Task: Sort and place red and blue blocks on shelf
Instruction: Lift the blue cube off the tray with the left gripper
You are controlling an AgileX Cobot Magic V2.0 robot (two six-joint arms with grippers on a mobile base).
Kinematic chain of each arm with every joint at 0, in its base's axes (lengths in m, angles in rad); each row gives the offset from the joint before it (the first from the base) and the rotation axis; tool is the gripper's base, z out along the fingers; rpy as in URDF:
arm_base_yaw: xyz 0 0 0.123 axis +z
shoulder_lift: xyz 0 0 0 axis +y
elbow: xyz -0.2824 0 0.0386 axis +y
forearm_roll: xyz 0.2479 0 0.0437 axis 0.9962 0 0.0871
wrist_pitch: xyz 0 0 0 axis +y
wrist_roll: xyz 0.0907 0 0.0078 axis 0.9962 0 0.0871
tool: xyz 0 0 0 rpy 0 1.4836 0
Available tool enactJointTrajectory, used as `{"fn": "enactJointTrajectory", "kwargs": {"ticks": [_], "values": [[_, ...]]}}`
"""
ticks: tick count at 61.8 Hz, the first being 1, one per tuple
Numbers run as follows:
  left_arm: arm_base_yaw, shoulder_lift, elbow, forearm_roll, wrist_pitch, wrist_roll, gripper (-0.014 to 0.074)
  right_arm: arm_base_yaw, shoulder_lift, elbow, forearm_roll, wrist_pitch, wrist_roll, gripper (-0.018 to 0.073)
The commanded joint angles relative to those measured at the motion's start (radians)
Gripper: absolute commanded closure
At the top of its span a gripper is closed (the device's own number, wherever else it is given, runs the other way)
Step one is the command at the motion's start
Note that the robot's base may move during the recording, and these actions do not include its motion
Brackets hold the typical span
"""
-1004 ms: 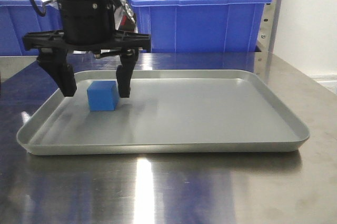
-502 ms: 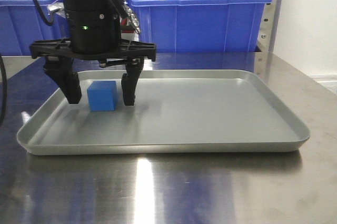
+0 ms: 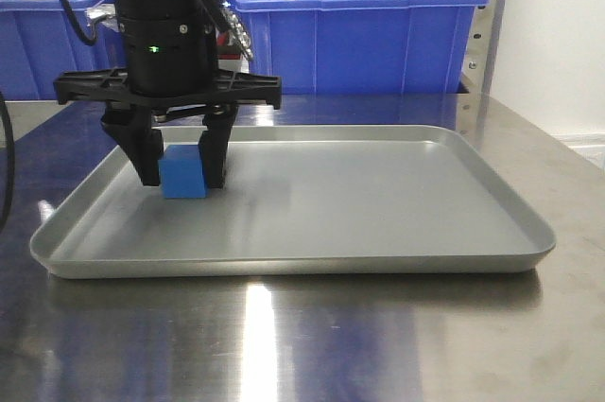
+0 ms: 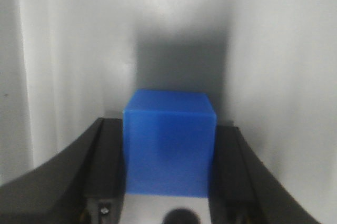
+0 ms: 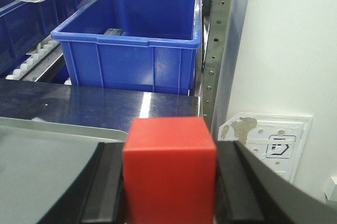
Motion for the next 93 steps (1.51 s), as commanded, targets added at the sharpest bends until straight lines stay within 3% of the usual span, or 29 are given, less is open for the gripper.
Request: {"fn": "enactJointTrajectory", "kwargs": {"ticks": [1,6,16,23,30,46,61,75,93], "values": [[-0.002,-0.093,-0.024,-0.025,-0.01,0.003,0.0475,-0.004,0.006,-0.029,0.0,-0.092,-0.007,0.0503],[0.001,-0.128,-0.024,-0.074,-0.01,0.078,0.0474,-0.004,0.006,-0.029,0.0,-0.092,-0.007,0.0503],[0.001,-0.206,-0.005,-0.217,-0.01,0.4,0.0474,-0.004,0.006,-0.029,0.0,-0.092,-0.007,0.0503],[0.005,-0.268,0.051,-0.279,-0.045,0.576,0.0474,-0.004,0.006,-0.029,0.0,-0.092,-0.007,0.0503],[0.005,-0.338,0.15,-0.279,-0.169,0.662,0.0474,-0.004,0.006,-0.029,0.0,-0.092,-0.007,0.0503],[0.025,-0.548,0.454,-0.279,-0.596,0.704,0.0474,-0.004,0.006,-0.029,0.0,-0.092,-0.007,0.0503],[0.13,-0.784,0.709,-0.279,-0.834,0.71,0.0474,-0.004,0.006,-0.029,0.0,-0.092,-0.007,0.0503],[0.27,-1.023,0.883,-0.279,-0.968,0.71,0.0474,-0.004,0.006,-0.029,0.0,-0.092,-0.007,0.0503],[0.463,-1.314,1.038,-0.269,-0.972,0.71,0.0474,-0.004,0.006,-0.029,0.0,-0.092,-0.007,0.0503]]}}
